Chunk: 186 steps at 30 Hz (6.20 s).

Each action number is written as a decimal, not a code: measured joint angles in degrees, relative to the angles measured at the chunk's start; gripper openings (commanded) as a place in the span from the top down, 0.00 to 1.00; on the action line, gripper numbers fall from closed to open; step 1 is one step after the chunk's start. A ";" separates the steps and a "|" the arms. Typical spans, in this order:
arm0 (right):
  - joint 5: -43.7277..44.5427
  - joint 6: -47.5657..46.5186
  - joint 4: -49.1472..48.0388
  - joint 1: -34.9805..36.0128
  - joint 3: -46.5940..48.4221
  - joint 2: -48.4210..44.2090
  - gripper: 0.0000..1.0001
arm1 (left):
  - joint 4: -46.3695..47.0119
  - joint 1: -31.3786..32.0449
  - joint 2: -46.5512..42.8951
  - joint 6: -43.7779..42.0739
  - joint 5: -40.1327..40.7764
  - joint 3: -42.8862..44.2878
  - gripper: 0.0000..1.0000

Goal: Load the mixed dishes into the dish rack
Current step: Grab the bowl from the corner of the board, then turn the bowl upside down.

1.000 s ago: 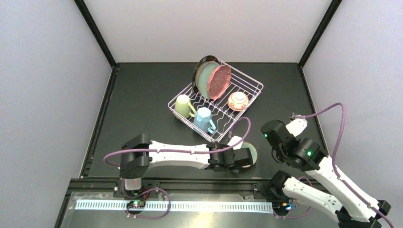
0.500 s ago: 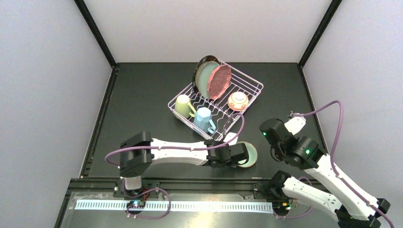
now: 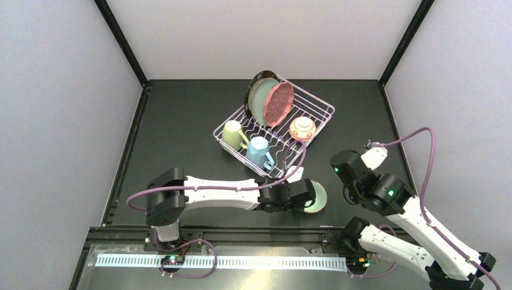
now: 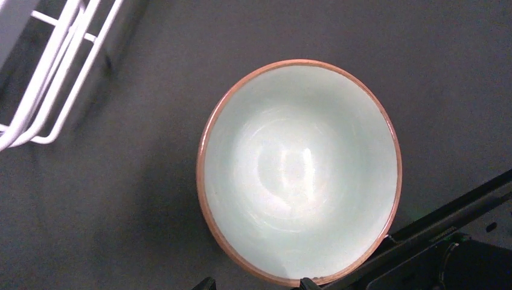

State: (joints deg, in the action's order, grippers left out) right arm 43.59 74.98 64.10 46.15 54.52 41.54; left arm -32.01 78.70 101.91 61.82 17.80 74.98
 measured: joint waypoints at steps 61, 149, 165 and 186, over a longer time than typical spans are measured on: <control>4.48 -17.75 -6.80 0.00 16.22 -7.67 0.17 | -15.85 -0.20 7.72 -25.81 47.21 36.76 0.99; -0.81 -23.63 -18.58 0.00 -3.52 -36.63 0.18 | 12.41 -18.67 52.28 -71.06 57.77 61.20 0.56; -2.54 -23.65 -18.71 0.00 -0.15 -33.64 0.18 | 4.13 -15.47 48.96 -64.96 55.34 61.53 0.48; -2.60 -22.97 -17.38 0.00 0.28 -33.40 0.18 | -3.13 -12.57 47.89 -57.02 47.52 62.18 0.49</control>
State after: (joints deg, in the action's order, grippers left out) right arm 40.99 52.01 46.72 46.15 54.81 8.14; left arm -35.14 66.13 149.80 4.80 65.32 137.16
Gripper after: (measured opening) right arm 0.816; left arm 0.512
